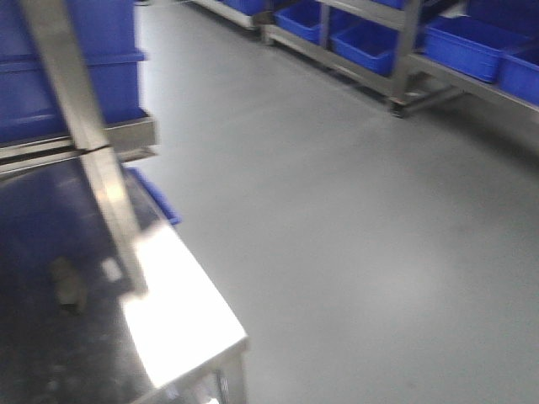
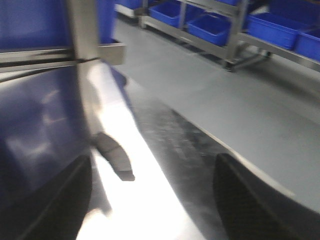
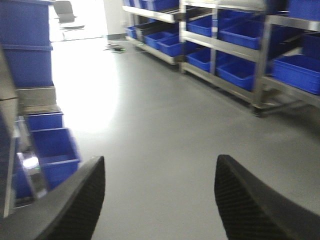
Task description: Move and align brake pads A on conveyor
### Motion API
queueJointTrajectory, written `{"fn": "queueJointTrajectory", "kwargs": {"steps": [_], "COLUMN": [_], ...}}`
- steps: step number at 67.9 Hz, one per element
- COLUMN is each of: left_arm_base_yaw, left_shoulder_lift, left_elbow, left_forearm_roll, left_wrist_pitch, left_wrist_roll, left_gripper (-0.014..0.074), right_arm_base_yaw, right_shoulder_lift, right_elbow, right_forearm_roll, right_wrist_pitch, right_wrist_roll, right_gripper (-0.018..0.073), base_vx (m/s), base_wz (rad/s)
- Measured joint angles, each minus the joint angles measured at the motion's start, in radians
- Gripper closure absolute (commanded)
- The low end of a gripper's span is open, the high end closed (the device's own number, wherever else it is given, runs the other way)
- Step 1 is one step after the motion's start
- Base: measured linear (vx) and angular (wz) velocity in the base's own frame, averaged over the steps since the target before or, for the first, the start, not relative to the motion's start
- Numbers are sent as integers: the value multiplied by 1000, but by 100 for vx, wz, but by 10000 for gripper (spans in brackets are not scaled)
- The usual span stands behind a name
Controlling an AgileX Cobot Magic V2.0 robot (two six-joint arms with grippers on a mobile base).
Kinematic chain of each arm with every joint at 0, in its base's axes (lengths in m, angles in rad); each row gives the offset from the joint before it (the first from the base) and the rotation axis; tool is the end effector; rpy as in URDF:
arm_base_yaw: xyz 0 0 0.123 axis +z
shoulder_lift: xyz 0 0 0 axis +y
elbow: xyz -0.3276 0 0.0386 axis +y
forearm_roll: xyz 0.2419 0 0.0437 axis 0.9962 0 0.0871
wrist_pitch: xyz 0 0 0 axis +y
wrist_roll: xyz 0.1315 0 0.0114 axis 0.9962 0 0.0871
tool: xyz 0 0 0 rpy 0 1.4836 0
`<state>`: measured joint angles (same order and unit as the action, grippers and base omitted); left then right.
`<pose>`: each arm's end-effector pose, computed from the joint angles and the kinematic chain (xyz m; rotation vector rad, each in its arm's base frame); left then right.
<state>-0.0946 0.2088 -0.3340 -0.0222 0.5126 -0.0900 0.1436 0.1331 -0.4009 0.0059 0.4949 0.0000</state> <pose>0.0478 -0.0060 0.2631 -0.0063 1.8736 -0.1508 0.0324 0.0051 0.2924 -0.1205 1.7077 0.1130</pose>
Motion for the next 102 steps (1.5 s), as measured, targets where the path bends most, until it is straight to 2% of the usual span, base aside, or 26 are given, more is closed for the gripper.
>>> {"fn": "queueJointTrajectory", "kwargs": {"steps": [52,102], "left_arm_base_yaw": [0,0], "left_shoulder_lift": [0,0], "left_elbow": [0,0], "left_forearm_roll": [0,0], "left_wrist_pitch": [0,0], "left_wrist_roll": [0,0], "left_gripper": [94,94], "right_arm_base_yaw": [0,0], "right_shoulder_lift": [0,0], "right_elbow": [0,0], "right_forearm_roll": [0,0], "right_wrist_pitch": [0,0], "right_wrist_roll": [0,0], "right_gripper": [106,106], "base_vx": [12,-1], "base_wz": [73,5]}}
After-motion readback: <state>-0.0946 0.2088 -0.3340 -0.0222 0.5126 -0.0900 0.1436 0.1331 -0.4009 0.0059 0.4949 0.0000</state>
